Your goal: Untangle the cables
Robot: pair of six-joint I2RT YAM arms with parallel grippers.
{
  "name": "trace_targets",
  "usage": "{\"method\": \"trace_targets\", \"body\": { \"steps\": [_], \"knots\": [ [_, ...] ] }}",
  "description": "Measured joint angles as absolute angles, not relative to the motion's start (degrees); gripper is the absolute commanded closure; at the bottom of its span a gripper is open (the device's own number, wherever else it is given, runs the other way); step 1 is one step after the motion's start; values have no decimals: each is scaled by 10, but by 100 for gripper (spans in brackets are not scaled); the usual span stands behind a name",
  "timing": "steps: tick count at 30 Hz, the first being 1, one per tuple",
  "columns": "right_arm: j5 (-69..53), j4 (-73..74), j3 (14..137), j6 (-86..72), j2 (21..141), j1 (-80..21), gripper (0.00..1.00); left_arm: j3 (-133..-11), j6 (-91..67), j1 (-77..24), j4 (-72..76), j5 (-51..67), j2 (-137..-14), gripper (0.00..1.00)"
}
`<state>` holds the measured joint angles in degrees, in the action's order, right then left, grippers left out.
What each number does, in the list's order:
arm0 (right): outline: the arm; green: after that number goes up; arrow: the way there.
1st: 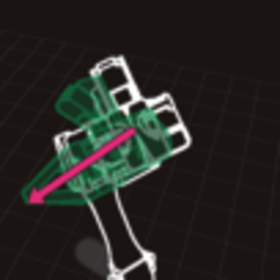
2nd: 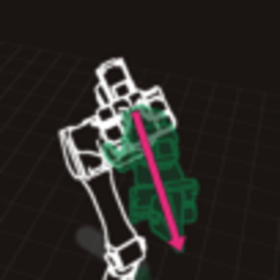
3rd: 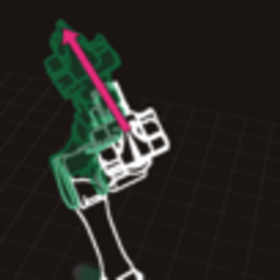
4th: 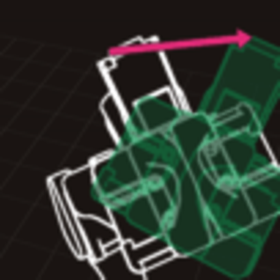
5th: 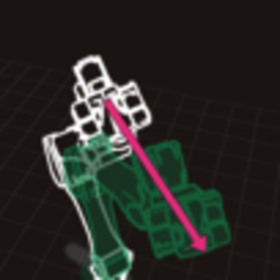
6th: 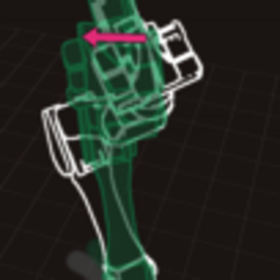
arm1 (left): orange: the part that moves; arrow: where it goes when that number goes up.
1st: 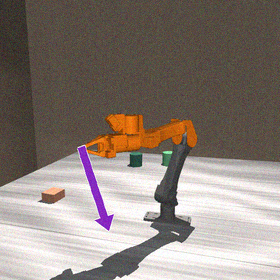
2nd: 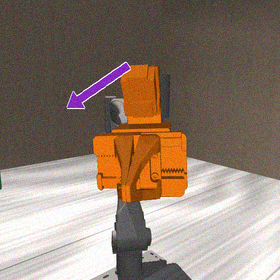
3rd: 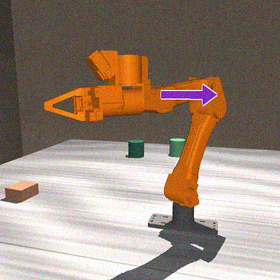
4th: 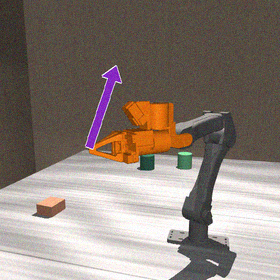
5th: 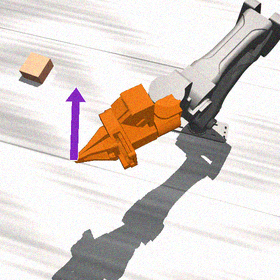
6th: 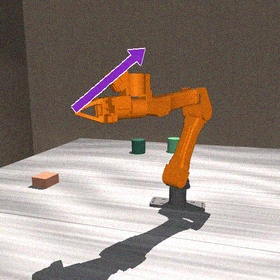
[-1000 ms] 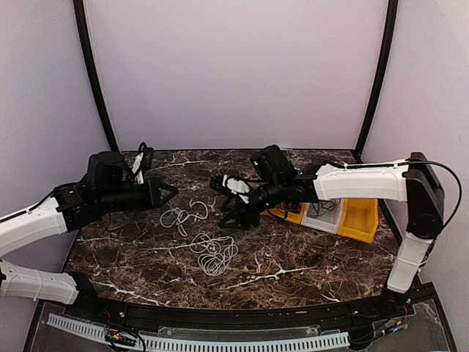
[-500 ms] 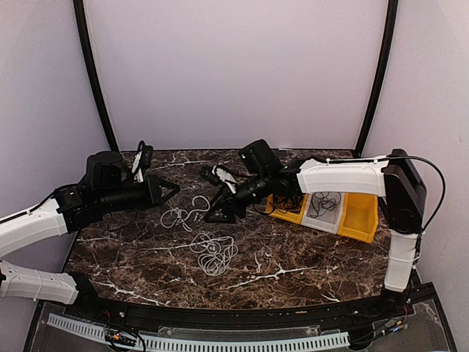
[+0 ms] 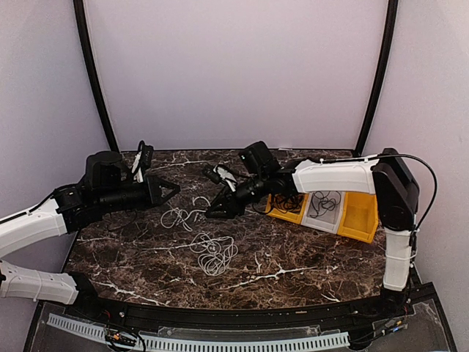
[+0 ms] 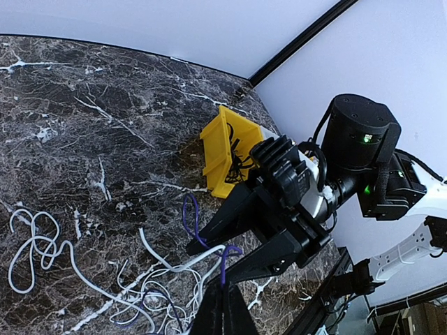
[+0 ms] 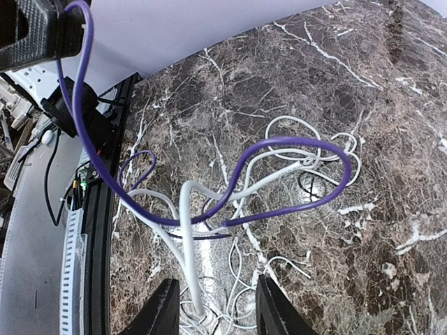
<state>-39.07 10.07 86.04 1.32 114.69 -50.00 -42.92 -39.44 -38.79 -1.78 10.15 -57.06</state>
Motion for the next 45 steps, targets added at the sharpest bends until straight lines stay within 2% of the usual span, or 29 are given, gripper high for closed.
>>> {"method": "trace_targets", "body": {
  "steps": [4,5,8,17,23,29,33,39,45],
  "knots": [
    [-416,91,860,11,1147,-495,67,-429,-394,-388,-18,103,-571,100],
    [-424,90,860,11,1147,-495,71,-429,-394,-388,-18,103,-571,100],
    [-449,88,860,14,1147,-495,99,-429,-394,-388,-18,103,-571,100],
    [-466,85,854,13,1151,-492,100,-458,-378,-388,-36,103,-589,100],
    [-417,95,785,72,1150,-486,100,-605,-309,-388,-113,54,-596,100],
    [-370,114,705,115,1150,-486,100,-749,-248,-388,-122,4,-590,100],
    [-348,124,701,136,1142,-485,94,-756,-231,-388,-114,-11,-581,100],
    [-314,154,701,191,1050,-485,61,-679,-247,-388,-81,11,-594,100],
    [-292,185,729,234,936,-484,55,-579,-294,-388,-28,55,-615,100]
  ]
}}
